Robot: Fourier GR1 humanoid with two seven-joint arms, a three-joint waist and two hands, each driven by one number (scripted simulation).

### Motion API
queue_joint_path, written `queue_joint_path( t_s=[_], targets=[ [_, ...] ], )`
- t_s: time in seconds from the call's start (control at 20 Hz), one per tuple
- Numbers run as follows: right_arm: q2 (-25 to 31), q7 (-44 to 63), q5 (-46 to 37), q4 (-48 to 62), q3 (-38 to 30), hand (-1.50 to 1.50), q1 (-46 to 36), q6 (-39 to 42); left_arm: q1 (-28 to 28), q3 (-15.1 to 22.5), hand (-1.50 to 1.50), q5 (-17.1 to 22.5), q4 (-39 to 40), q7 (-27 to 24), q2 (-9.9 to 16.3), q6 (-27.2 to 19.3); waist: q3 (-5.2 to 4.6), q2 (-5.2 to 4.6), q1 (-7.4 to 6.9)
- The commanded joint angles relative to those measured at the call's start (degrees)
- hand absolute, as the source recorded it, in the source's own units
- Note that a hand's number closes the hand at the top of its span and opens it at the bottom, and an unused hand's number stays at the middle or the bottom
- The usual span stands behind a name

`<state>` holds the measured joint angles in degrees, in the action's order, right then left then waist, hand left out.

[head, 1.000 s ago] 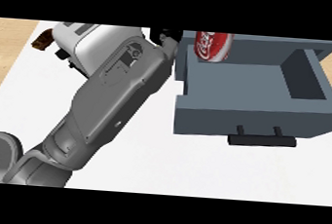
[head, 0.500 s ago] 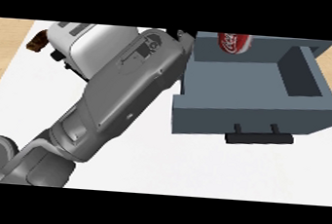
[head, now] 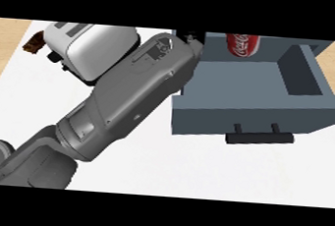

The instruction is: Pick up the can, place it into the drawer and close the drawer

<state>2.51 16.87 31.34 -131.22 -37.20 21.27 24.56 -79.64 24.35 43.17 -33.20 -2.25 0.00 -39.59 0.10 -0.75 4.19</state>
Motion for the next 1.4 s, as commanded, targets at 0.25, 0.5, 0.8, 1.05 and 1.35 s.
queue_joint_path(
  t_s=[0.25,0.5,0.8,1.05,1.35],
  targets=[
    [-0.07,0.91,1.38,-2.1,-0.28,-1.5,0.68,0.72,-0.89,6.51,-1.5,4.49,5.52,-2.76,0.0,-3.2,0.03,-0.19,1.44],
    [0.91,1.8,-1.78,0.36,0.91,-1.5,-3.62,-1.55,1.78,9.38,-1.5,7.27,4.78,-5.07,0.0,-4.4,0.0,-0.31,0.51],
    [-1.45,1.16,-2.9,-1.21,2.14,-1.5,-1.92,-0.22,-0.94,10.81,-1.5,10.63,5.61,-4.17,0.0,-7.16,0.03,-0.37,1.45],
    [-0.27,0.26,0.42,-0.03,0.2,-1.5,-0.98,1.69,-2.11,10.5,-1.5,12.56,7.51,-7.12,0.0,-8.03,0.06,-0.43,2.2],
    [3.83,-7.7,-12.21,-4.23,-2.35,-1.5,-4.87,4.49,0.79,9.86,-1.5,14.45,6.24,-11.12,0.0,-4.7,0.0,-0.53,0.66]
  ],
)
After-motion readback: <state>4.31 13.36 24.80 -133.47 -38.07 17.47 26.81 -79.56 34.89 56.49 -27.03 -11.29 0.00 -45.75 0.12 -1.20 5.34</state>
